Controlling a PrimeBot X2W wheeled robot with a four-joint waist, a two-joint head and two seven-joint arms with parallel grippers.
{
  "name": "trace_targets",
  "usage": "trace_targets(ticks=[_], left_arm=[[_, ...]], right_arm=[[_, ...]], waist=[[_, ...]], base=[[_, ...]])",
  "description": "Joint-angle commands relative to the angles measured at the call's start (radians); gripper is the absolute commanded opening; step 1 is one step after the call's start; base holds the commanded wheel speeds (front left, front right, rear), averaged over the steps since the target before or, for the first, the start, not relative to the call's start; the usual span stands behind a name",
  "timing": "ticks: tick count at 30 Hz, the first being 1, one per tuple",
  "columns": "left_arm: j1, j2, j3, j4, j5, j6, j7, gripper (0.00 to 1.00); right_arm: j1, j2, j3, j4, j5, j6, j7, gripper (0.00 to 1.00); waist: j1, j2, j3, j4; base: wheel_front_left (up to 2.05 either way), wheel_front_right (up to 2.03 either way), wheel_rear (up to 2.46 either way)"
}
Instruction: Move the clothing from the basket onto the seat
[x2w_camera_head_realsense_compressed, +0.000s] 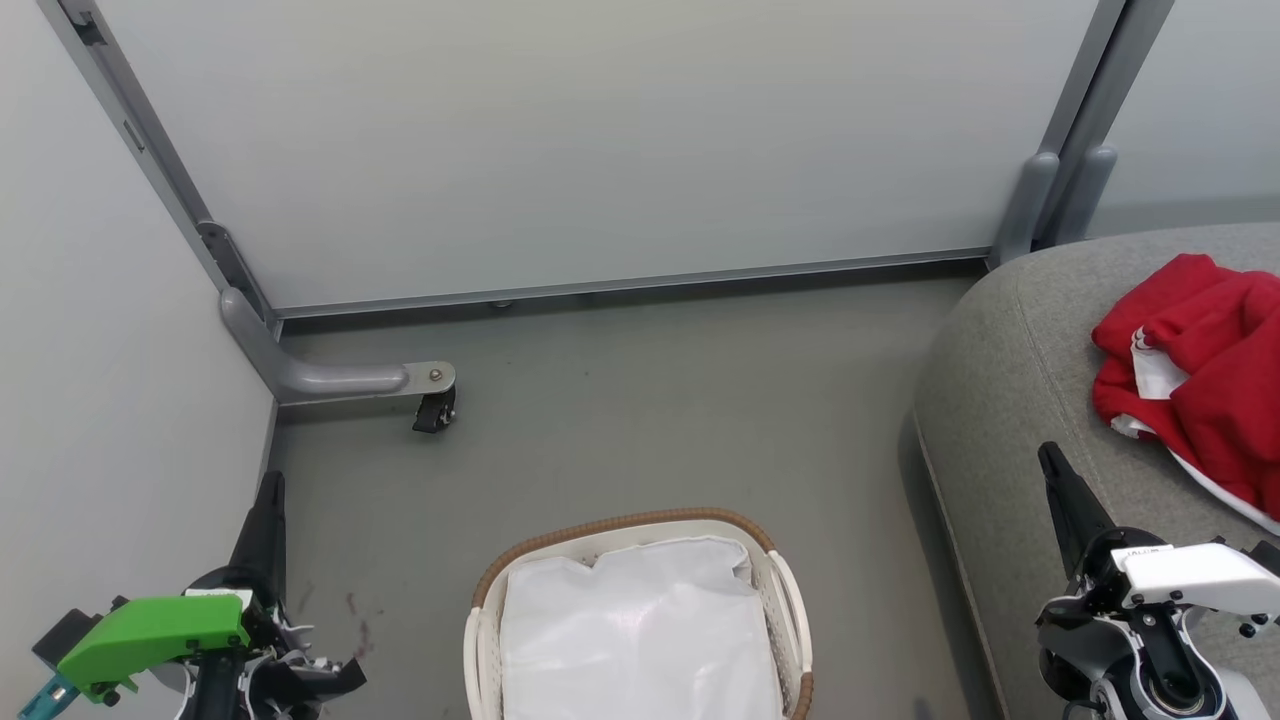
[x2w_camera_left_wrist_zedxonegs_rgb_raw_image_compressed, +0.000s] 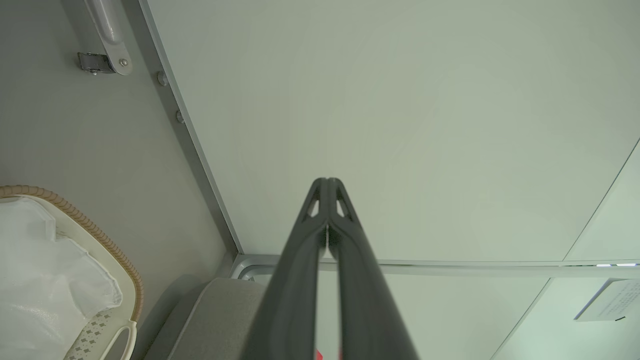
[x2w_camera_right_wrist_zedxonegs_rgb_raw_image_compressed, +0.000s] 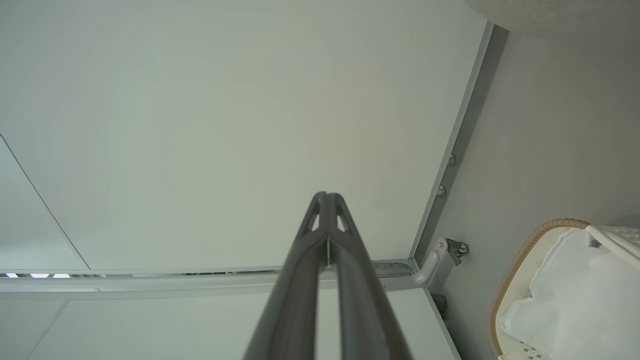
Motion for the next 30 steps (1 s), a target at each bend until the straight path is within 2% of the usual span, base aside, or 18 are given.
trace_targets(ticks=[1,30], left_arm=[[-0.017,0.007,0.004,-0.005,-0.021,-0.006,0.005,0.0],[-0.015,0.007,0.004,-0.005,-0.021,-0.006,0.006,0.0]], right_arm=[[0.011,-0.007,-0.005,-0.006,0.019,0.0,0.008,0.0],[0.011,-0.006,-0.004,-0.006,0.021,0.0,0.008,0.0]], waist=[[0.0,0.0,0.0,0.0],[0.0,0.0,0.0,0.0]], base=[[0.0,0.0,0.0],[0.0,0.0,0.0]])
